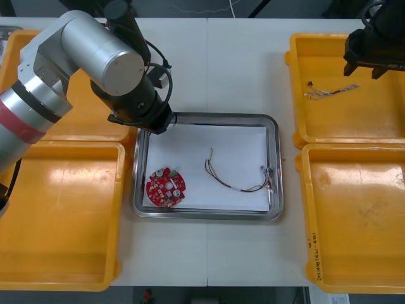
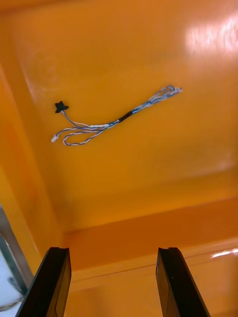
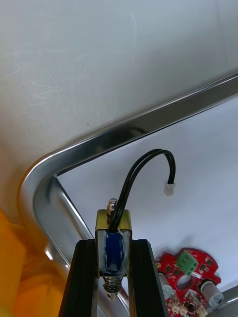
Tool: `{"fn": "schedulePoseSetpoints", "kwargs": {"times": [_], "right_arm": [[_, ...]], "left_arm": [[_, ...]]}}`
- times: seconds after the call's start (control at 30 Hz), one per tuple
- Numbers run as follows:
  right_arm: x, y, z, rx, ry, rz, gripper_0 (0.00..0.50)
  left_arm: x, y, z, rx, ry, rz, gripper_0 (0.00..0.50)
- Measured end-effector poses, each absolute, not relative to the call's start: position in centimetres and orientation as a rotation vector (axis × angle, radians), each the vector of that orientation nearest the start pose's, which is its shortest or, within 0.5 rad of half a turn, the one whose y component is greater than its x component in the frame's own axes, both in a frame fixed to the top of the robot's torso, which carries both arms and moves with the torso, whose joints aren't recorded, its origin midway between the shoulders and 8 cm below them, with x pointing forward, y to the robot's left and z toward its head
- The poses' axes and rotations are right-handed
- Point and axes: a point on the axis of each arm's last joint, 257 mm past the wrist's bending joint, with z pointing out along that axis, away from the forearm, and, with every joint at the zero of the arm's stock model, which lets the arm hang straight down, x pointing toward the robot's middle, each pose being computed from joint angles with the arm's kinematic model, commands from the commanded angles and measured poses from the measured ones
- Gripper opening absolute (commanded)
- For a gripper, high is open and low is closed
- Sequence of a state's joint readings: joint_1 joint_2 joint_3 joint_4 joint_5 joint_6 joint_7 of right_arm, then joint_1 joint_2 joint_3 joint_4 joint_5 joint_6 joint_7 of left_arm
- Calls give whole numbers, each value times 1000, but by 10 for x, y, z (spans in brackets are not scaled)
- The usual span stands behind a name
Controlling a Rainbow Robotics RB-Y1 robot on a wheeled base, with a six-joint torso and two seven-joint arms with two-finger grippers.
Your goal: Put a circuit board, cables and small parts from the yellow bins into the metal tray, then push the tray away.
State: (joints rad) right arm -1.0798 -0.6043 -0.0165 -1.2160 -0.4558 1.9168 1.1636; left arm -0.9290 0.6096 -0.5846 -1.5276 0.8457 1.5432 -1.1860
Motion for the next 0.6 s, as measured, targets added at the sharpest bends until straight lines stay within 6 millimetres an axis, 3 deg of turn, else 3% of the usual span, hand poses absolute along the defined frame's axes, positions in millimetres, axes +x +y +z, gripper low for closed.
{"fn": "schedulePoseSetpoints", "kwargs": {"times": [0.1,0.27,0.43,0.6], "right_arm": [[560,-318,-77,690,2676,42,500],[575,-315,-77,821,2640,131,500],[594,-313,-72,1149,2498,247,500],[612,-320,-66,1185,2418,262,500]], "left_arm": [[522,127,-203,538,2671,-58,2],[519,127,-214,558,2684,-38,0],[517,128,-222,571,2694,-25,0],[516,129,-230,575,2704,-13,0]]}}
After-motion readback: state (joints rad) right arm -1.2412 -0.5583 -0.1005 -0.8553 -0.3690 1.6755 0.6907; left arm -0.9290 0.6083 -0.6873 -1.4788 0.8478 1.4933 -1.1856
